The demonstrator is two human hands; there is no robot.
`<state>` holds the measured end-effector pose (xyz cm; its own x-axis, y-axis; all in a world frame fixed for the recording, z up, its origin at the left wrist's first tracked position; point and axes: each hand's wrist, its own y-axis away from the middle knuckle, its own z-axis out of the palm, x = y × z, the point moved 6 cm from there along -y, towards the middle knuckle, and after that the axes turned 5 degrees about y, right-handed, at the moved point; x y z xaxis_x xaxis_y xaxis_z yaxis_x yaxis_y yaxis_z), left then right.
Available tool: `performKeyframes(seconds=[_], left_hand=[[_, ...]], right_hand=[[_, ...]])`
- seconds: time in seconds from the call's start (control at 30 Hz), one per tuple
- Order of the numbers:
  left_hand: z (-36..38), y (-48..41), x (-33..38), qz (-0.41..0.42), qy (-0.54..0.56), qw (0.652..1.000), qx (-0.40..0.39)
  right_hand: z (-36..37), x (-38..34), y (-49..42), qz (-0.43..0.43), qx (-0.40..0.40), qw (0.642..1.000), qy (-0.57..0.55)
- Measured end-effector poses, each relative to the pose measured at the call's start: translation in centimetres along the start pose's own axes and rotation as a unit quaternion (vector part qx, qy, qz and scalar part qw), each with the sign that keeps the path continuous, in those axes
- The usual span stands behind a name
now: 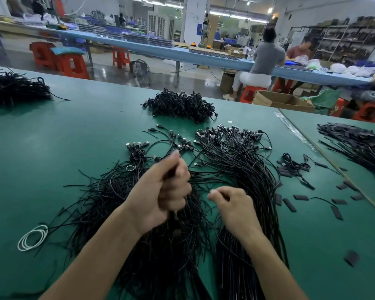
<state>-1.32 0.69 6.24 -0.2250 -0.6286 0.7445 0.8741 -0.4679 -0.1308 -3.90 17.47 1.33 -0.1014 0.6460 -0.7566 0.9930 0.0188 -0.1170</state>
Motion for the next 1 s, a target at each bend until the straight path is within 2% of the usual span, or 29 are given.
performKeyframes(seconds=[0.1, 0.2, 0.27, 0.33, 0.43, 0.47, 0.53, 0.63, 0.7, 0.83, 0.93, 1.0], left_hand=[[-1.7, -1.1, 1.2, 0.119, 0.041, 0.987, 0.100], [-3.5, -1.4, 0.4, 0.170, -0.048, 0.970, 0.165], [-4.2, -1.5, -0.5, 0.189, -0.159, 0.951, 0.185], [-4.0, -1.7, -1.3, 0.201, -0.293, 0.917, 0.180], [-3.5, -1.9, -2.3, 0.162, -0.452, 0.865, 0.146], [-3.2, -1.8, -2.7, 0.139, -0.484, 0.855, 0.121], [-2.7, -1.7, -3.4, 0.091, -0.496, 0.859, 0.086], [-2.4, -1.0, -4.0, 0.019, -0.447, 0.890, 0.093], [-1.8, -0.6, -4.4, -0.032, -0.379, 0.923, 0.064], [-0.7, 0.2, -4.3, -0.132, -0.136, 0.982, -0.019], [0.2, 0.2, -3.2, -0.123, 0.016, 0.989, -0.081], [0.4, -0.3, -2.6, -0.079, 0.073, 0.993, -0.056]], right_hand=[[1.7, -0.2, 1.1, -0.008, -0.134, 0.991, -0.022], [1.7, -1.3, 2.2, -0.044, -0.201, 0.977, -0.051], [1.3, -2.5, 2.6, -0.072, -0.205, 0.974, -0.059], [0.6, -3.6, 2.7, -0.103, -0.186, 0.976, -0.045], [-0.4, -4.4, 2.4, -0.124, -0.141, 0.982, -0.018], [-0.7, -4.5, 2.4, -0.130, -0.127, 0.983, -0.013], [-1.4, -4.7, 2.2, -0.140, -0.101, 0.985, -0.003], [-2.1, -4.8, 1.7, -0.146, -0.070, 0.986, -0.042], [-2.4, -5.0, 1.4, -0.145, -0.051, 0.983, -0.098], [-1.3, -4.6, 1.2, -0.129, -0.054, 0.976, -0.166], [-0.1, -3.9, 1.4, -0.101, -0.068, 0.978, -0.168], [0.6, -3.7, 1.8, -0.104, -0.085, 0.983, -0.129]])
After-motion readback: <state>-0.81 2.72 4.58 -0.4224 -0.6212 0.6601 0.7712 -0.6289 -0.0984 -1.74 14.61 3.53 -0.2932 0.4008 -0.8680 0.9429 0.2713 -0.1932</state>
